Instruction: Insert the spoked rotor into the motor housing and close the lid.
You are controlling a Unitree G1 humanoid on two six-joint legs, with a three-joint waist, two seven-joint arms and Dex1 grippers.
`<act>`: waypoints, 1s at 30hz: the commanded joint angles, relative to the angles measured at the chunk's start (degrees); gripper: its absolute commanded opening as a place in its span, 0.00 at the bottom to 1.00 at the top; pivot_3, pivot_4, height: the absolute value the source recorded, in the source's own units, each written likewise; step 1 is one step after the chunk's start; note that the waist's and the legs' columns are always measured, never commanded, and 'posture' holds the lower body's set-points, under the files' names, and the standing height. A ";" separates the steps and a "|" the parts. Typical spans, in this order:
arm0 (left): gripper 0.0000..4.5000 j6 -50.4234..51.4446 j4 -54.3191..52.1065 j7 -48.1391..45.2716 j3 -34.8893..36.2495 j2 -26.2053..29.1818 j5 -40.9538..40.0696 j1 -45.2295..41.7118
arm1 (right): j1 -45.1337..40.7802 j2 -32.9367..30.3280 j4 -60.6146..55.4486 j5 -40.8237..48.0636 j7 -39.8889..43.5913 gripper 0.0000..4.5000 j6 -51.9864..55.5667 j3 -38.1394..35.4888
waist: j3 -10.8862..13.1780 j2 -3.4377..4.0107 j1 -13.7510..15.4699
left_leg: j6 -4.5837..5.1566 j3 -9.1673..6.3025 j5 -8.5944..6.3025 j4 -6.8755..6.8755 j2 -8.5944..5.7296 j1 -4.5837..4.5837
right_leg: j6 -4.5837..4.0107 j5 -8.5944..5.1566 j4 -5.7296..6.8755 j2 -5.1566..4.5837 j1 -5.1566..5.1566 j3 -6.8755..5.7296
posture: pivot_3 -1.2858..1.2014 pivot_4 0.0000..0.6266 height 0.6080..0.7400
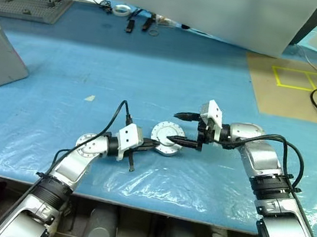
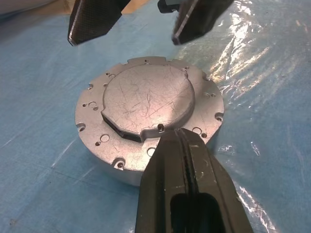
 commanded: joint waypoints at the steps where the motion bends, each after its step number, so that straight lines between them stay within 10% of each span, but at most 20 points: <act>1: 0.00 0.88 0.79 -0.04 -1.51 0.38 1.56 1.47 | -0.90 -1.16 -0.95 5.38 -0.23 1.00 10.88 -2.85 | 0.00 0.00 0.03 | 0.00 0.00 0.00 0.00 0.01 0.02 | -0.01 -0.01 0.00 0.00 0.02 0.00 | 0.52 0.24 1.00; 7: 0.00 1.93 -0.96 -0.21 -1.46 1.02 1.40 2.04 | -0.08 -2.45 4.43 9.94 -0.75 1.00 26.90 -4.32 | 0.00 0.00 0.17 | -0.01 0.00 0.00 0.01 0.00 -0.03 | 0.03 0.03 0.00 0.00 0.00 -0.01 | 0.52 0.24 1.00; 30: 0.00 10.79 -10.28 0.05 -0.84 2.90 0.34 1.66 | 2.87 6.09 2.88 12.73 -6.99 1.00 32.88 -4.60 | 0.00 0.01 -0.84 | -0.14 0.00 0.08 0.04 0.04 -0.02 | -0.06 0.00 0.19 0.01 -0.06 -0.05 | 0.52 0.24 1.00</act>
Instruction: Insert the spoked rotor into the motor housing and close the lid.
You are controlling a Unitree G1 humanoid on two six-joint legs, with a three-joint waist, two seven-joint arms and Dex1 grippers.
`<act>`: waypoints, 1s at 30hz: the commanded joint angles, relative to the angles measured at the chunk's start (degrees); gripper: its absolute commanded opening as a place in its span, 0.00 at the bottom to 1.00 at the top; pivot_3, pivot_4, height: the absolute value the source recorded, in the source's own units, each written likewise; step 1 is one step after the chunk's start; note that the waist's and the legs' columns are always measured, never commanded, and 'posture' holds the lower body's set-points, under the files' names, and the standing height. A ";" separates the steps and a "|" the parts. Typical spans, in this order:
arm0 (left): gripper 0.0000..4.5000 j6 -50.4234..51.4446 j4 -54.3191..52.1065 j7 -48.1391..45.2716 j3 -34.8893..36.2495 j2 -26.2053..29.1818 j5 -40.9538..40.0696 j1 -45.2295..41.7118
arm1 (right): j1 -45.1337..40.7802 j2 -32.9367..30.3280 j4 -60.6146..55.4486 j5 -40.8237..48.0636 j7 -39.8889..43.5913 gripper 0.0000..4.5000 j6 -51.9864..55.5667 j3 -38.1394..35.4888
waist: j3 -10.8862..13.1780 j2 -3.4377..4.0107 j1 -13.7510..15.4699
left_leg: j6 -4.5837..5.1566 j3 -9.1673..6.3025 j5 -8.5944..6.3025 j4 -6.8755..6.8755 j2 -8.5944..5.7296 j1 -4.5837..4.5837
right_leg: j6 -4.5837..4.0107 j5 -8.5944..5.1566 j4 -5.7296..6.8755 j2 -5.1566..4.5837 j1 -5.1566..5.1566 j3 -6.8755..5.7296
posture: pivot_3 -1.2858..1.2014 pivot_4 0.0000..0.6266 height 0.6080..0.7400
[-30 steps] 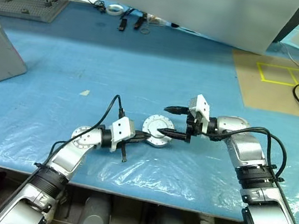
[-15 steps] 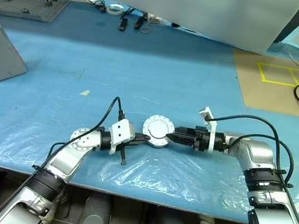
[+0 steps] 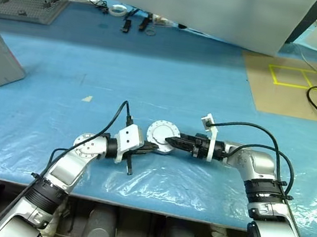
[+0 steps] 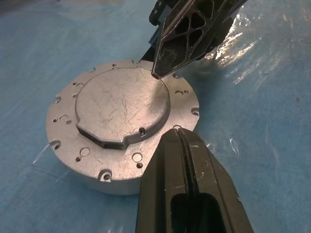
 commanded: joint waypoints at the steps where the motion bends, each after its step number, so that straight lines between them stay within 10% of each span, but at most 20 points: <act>1: 0.00 0.64 -1.03 0.06 -0.37 0.72 0.37 0.19 | -0.27 -0.03 -1.75 1.65 0.86 1.00 1.28 0.45 | 0.00 0.00 -0.09 | 0.00 0.00 0.00 0.00 0.00 0.00 | 0.00 0.00 0.00 0.00 0.00 0.00 | 0.52 0.24 1.00; 5: 0.00 0.17 -0.73 -0.03 -0.15 0.90 0.27 0.58 | -0.51 -1.12 0.24 1.65 1.19 0.91 1.05 -0.84 | 0.00 0.00 -0.07 | 0.00 0.00 0.00 0.00 0.00 -0.01 | 0.07 0.04 0.00 0.00 0.00 -0.02 | 0.52 0.24 1.00; 16: 0.00 -3.38 3.06 -0.37 0.27 0.48 -0.07 1.03 | 0.71 -0.70 -2.02 4.36 1.78 0.25 2.46 -1.52 | 0.01 0.02 -0.02 | 0.05 -0.02 -0.02 0.16 0.01 0.01 | -0.04 -0.02 0.18 -0.01 0.00 -0.01 | 0.52 0.24 1.00; 30: 0.00 -0.64 -0.70 -1.38 2.44 1.05 -4.06 1.52 | 1.14 1.00 -1.06 3.54 -1.46 0.24 1.55 -3.01 | 0.01 0.02 -0.18 | 0.02 -0.02 -0.01 0.24 0.02 0.01 | -0.05 -0.02 0.30 0.00 -0.03 0.00 | 0.52 0.24 1.00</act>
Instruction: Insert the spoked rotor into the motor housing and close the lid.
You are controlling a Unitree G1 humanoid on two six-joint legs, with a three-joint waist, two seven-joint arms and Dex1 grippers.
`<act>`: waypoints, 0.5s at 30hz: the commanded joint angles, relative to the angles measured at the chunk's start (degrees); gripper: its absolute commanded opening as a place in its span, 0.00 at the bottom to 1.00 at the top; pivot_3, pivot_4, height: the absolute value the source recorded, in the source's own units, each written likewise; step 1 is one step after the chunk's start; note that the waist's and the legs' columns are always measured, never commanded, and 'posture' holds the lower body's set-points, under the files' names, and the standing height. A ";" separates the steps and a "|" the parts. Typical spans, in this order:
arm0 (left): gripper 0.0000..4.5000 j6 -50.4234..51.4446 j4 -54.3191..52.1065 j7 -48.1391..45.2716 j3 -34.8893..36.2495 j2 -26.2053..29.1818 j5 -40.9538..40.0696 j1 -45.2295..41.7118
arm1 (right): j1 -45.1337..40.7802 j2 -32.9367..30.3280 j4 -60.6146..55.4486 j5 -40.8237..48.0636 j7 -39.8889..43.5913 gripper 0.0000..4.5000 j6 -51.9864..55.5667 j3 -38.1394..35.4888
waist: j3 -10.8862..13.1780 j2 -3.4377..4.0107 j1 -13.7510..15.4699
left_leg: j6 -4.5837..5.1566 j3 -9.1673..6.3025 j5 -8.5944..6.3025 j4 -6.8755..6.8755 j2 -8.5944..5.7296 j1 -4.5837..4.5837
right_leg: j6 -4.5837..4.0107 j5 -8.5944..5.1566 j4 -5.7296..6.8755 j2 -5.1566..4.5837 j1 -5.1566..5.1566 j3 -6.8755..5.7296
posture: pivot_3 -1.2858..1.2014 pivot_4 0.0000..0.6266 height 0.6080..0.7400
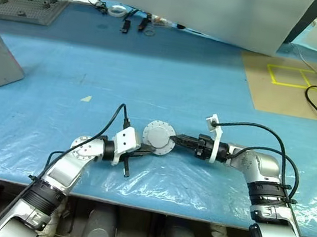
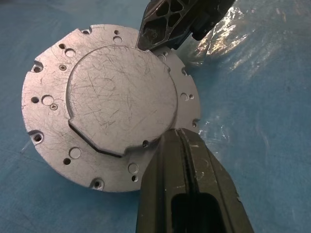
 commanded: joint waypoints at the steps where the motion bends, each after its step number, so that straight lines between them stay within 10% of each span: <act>1: 0.00 2.26 -4.77 -0.50 2.37 0.68 -3.67 0.81 | -0.31 1.18 0.41 0.50 -1.76 0.24 -0.20 -0.13 | 0.00 0.00 -0.03 | -0.01 0.00 0.00 0.00 0.01 0.00 | -0.01 -0.01 0.03 0.00 -0.02 0.00 | 0.52 0.24 1.00; 15: 0.00 22.48 -22.40 7.18 20.62 4.78 -23.66 4.69 | -3.02 5.69 2.14 8.27 -10.13 0.24 8.84 -8.83 | 0.15 0.21 -0.02 | -0.21 0.00 0.11 -0.04 0.01 0.06 | -0.16 -0.10 0.12 0.02 -0.05 0.01 | 0.52 0.24 1.00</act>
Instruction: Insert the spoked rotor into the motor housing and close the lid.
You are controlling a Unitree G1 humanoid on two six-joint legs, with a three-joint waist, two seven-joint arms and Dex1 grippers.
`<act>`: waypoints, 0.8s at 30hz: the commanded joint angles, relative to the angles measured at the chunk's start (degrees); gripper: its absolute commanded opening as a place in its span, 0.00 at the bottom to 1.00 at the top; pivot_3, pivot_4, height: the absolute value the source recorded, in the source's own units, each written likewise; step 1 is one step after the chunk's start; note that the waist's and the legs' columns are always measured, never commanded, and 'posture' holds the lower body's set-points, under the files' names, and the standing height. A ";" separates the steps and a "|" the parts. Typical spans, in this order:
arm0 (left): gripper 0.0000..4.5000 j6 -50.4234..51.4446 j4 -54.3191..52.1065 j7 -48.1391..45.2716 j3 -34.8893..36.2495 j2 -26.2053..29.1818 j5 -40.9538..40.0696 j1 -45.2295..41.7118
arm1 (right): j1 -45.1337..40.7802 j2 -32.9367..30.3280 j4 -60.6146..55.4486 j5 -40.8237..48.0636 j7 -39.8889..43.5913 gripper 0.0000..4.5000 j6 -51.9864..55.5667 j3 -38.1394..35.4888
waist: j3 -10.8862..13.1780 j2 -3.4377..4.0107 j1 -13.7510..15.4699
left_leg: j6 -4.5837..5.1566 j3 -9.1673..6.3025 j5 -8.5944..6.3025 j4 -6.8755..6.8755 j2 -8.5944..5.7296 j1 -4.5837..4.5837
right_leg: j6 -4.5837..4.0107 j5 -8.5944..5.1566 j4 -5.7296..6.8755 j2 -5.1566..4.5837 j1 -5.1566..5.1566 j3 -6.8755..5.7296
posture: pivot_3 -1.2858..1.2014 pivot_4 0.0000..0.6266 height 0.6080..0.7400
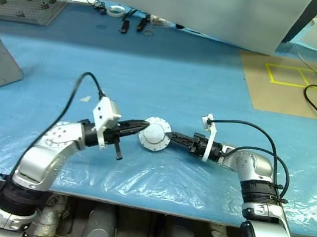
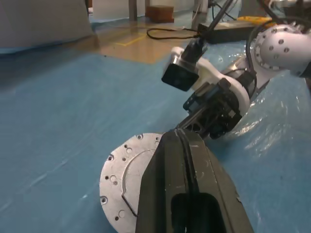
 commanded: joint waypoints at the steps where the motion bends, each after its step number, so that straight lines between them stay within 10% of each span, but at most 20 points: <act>1: 0.00 3.56 -0.97 2.98 4.81 0.38 -4.03 2.04 | -2.90 1.88 -0.30 5.50 -3.47 0.24 4.43 -5.94 | 0.07 0.04 0.03 | 0.00 0.00 0.00 0.00 0.00 -0.03 | 0.00 0.00 0.00 0.00 -0.03 0.00 | 0.52 0.24 1.00; 16: 0.00 16.11 5.16 9.68 12.09 -6.16 -19.99 2.05 | -9.70 9.81 -7.36 21.60 -19.09 0.24 17.39 -21.39 | 0.22 0.10 0.49 | -0.03 -0.06 0.04 0.40 0.00 -1.33 | 0.27 0.17 0.28 0.01 -1.17 -0.07 | 0.52 0.24 1.00; 24: 0.56 16.45 7.95 6.55 15.32 -9.64 -28.55 4.52 | -9.88 10.75 -10.11 25.59 -23.98 0.24 18.88 -22.08 | 0.22 0.10 0.55 | -0.05 -0.07 0.04 0.36 0.01 -1.23 | 0.28 0.18 0.31 0.02 -1.11 -0.08 | 0.52 0.24 1.00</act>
